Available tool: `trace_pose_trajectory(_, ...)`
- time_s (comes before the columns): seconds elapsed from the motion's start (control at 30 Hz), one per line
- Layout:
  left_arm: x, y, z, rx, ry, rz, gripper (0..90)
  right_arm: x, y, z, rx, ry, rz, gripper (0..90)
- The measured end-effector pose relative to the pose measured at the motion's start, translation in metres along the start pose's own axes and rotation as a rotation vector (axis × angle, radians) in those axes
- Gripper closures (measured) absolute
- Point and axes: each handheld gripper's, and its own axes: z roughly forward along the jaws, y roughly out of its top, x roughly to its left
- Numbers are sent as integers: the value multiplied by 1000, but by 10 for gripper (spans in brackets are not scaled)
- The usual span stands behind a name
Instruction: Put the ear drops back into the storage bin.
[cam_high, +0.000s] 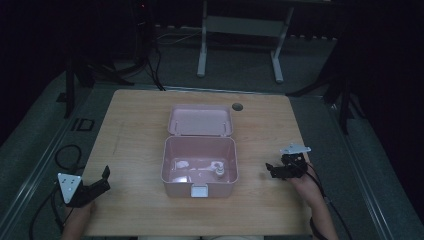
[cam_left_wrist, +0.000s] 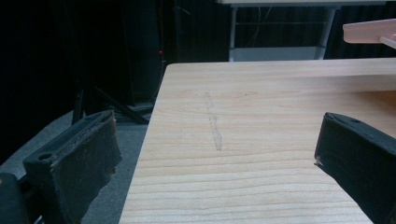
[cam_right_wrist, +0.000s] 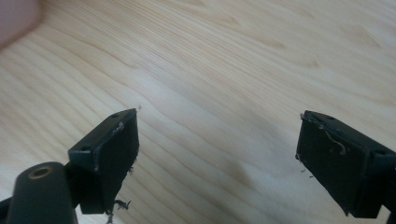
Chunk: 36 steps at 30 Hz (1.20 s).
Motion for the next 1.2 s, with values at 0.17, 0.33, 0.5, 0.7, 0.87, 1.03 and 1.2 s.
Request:
trace_pose_trajectory(0.17, 0, 0, 0, 0, -1, 1, 3, 1, -9, -6, -67, -100, 95, 131)
trace_pose_trajectory(0.33, 0, 0, 0, 0, -1, 0, 3, 7, -20, -8, -83, -183, 126, 130)
trace_pose_trajectory(0.5, 0, 0, 0, 0, -2, -2, 3, 11, -29, -14, -149, -236, 162, 131)
trace_pose_trajectory(0.7, 0, 0, 0, 0, -3, -2, 3, 10, -39, -19, -214, -290, 203, 131)
trace_pose_trajectory(0.87, 0, 0, 0, -1, -5, 0, 3, 8, -42, -21, -243, -309, 213, 133)
trace_pose_trajectory(1.03, 0, 0, 0, 1, -9, 1, 3, 5, -47, -21, -261, -344, 229, 136)
trace_pose_trajectory(1.2, 0, 0, 1, 0, -12, -2, 3, 5, -50, -20, -268, -365, 245, 136)
